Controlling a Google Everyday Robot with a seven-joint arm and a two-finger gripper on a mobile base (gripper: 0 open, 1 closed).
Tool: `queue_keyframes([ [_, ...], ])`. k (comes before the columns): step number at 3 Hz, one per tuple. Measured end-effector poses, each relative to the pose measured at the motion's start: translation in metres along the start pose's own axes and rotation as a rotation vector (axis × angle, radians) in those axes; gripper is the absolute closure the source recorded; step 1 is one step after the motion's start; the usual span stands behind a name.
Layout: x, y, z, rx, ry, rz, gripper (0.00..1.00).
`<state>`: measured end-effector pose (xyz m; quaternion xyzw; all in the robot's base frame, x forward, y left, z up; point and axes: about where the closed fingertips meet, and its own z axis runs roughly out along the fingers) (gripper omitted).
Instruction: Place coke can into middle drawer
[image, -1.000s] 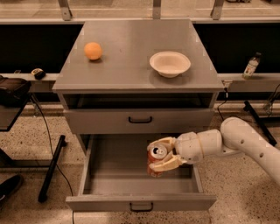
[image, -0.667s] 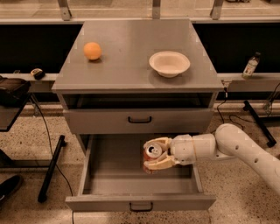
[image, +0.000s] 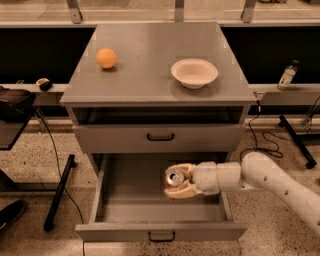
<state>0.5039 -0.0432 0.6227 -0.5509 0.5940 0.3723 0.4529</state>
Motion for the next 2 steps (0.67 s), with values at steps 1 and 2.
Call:
queue_keyframes([
  [1,0.0389,-0.0115,0.0218,0.072,0.050,0.000,1.00],
  [2,0.0428,-0.0136,0.0256,0.075,0.054,-0.001,1.00],
])
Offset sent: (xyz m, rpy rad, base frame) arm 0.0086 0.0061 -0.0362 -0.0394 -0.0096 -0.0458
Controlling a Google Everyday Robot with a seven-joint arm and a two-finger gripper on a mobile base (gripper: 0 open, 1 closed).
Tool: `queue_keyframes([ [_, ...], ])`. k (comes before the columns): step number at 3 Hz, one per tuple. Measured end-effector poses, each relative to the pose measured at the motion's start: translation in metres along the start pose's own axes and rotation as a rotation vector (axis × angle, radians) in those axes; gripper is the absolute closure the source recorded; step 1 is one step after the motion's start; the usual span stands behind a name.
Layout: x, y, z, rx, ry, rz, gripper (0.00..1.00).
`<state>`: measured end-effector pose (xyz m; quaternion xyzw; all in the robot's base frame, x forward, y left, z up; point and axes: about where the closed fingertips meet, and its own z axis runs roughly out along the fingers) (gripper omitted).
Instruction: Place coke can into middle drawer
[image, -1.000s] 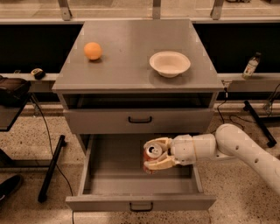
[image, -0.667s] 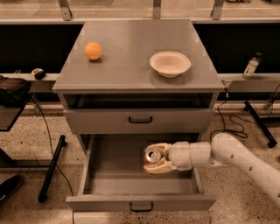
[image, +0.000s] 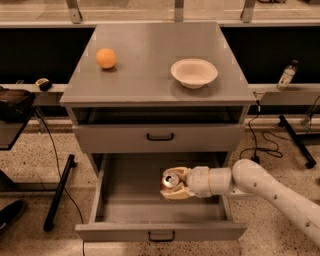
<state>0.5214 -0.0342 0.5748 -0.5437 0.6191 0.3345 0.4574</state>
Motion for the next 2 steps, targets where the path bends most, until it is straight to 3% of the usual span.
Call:
queue_keyframes([
  [1,0.032,-0.017,0.028,0.035,0.021,-0.005,1.00],
  [2,0.078,-0.031,0.066,0.031,0.046,0.037,1.00],
])
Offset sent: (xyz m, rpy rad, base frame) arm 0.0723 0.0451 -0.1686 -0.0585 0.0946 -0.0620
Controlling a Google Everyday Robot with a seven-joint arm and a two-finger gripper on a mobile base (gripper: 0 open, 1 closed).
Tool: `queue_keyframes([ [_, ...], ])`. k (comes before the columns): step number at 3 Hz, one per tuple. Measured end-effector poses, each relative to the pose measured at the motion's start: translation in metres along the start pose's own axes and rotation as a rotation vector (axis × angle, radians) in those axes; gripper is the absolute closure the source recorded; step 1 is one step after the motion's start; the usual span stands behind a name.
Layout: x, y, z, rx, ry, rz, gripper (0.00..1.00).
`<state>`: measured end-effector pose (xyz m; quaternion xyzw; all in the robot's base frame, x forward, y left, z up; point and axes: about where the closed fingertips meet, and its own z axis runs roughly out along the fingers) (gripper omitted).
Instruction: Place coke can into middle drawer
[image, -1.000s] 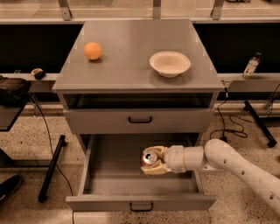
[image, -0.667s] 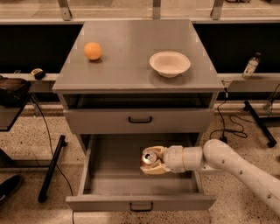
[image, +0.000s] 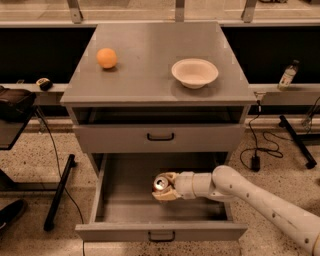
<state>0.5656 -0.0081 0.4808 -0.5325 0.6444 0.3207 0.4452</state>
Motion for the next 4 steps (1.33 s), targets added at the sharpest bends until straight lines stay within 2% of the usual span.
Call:
queue_keyframes([
  [1,0.036,-0.006,0.038,-0.057,-0.007,0.045,0.75],
  [2,0.043,-0.004,0.049,-0.083,-0.025,0.069,0.52],
  [3,0.040,-0.005,0.048,-0.083,-0.025,0.069,0.29],
  [4,0.040,-0.005,0.048,-0.083,-0.025,0.069,0.00],
])
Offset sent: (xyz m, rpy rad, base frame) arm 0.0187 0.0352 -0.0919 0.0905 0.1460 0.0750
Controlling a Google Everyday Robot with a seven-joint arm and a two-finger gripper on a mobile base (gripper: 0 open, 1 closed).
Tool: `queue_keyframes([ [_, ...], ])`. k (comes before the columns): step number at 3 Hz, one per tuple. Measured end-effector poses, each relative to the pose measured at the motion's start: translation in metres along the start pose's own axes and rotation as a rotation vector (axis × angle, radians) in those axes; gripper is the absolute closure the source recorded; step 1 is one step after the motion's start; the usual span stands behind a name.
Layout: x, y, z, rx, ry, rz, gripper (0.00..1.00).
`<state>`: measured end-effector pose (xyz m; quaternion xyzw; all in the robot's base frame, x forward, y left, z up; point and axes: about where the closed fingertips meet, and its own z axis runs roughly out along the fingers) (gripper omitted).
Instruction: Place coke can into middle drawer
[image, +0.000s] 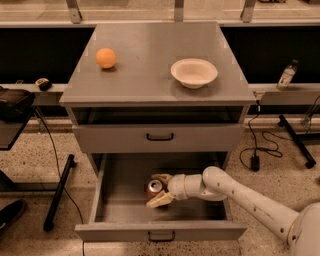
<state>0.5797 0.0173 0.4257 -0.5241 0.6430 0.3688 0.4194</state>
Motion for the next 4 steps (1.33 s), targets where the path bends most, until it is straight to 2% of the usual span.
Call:
queue_keyframes([
  [1,0.000,0.000,0.000,0.000,0.000,0.000,0.00],
  [2,-0.010,0.010,-0.035,0.034,-0.018,-0.053,0.00],
  [3,-0.016,0.032,-0.121,0.131,0.000,-0.046,0.00],
  [4,-0.015,0.031,-0.117,0.129,-0.004,-0.044,0.00],
])
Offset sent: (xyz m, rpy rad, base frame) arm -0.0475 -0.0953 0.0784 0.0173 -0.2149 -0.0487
